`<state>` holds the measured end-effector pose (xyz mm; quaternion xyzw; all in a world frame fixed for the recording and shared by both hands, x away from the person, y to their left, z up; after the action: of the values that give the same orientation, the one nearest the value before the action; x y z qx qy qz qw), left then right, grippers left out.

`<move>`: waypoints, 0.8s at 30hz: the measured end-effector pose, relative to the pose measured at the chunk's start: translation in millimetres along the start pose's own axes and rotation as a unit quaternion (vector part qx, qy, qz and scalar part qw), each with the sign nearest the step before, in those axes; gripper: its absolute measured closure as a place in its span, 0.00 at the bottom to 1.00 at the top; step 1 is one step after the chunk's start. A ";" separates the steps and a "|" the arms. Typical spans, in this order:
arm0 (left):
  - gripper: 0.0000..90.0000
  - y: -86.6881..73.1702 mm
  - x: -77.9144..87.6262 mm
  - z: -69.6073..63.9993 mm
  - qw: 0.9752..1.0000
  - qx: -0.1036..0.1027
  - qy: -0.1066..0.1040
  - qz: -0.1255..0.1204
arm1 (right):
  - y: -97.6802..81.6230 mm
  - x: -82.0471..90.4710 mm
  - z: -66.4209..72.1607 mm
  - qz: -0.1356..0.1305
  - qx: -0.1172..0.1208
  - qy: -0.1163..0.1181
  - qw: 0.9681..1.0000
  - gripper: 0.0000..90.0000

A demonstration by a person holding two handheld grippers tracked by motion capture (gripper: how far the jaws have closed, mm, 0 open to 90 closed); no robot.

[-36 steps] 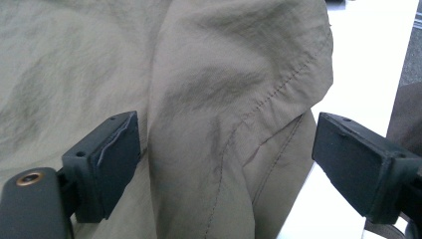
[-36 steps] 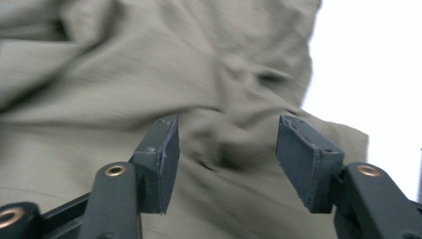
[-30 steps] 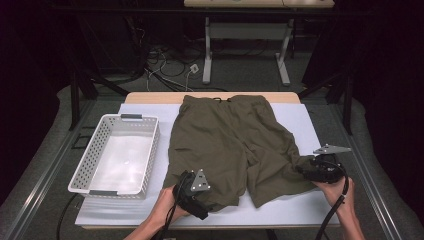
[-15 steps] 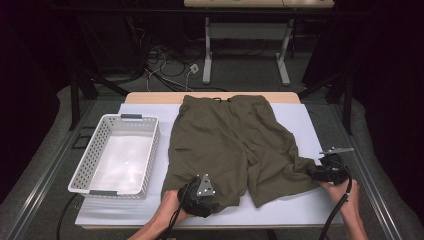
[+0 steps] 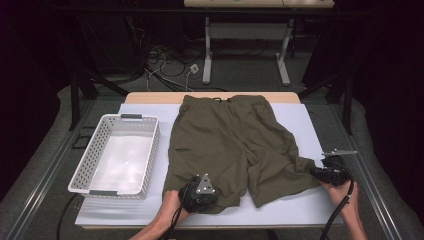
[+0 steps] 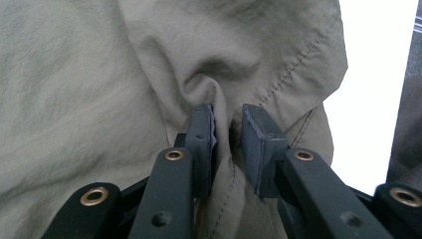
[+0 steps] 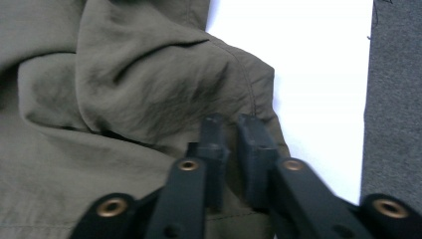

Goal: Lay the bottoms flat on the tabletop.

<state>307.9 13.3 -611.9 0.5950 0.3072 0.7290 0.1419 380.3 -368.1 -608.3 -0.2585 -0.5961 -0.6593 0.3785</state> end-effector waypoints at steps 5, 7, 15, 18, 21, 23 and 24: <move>0.67 1.7 1.9 2.2 1.000 0.001 0.012 0.002 | -0.6 0.1 3.2 -0.008 0.010 -0.007 1.000 1.00; 0.47 3.9 5.9 3.2 1.000 0.008 0.017 -0.004 | -1.4 2.8 4.1 -0.002 0.019 -0.011 1.000 1.00; 0.20 0.2 1.7 -6.8 1.000 -0.011 0.008 0.023 | -8.0 18.4 8.2 0.030 0.045 -0.043 0.998 0.95; 0.31 -0.8 -0.7 -4.5 1.000 -0.005 0.005 0.014 | -1.2 14.2 9.5 0.006 0.042 -0.032 0.999 0.75; 0.52 -0.7 -1.2 -1.5 1.000 0.004 0.004 -0.002 | 5.1 8.3 5.7 -0.011 0.025 -0.031 0.999 0.67; 0.64 -0.6 -2.1 0.1 1.000 0.010 0.002 -0.013 | 4.3 1.6 3.1 -0.012 0.022 -0.022 0.999 0.73; 0.70 -0.6 -2.3 1.3 1.000 0.012 0.005 -0.014 | 2.6 -2.0 2.4 -0.007 0.022 -0.016 1.000 0.75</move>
<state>309.7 12.8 -613.9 0.5883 0.3251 0.7264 0.1435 383.2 -365.4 -608.0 -0.2565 -0.6180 -0.6446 0.3700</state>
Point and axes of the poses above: each handheld gripper's, and its own axes: x roughly backward along the jaws, y roughly out of its top, z roughly to its left, the point moved 8 cm from there along -x, roughly forward along the jaws, and after that the axes turned 8 degrees about -x, right-handed, at the moved point
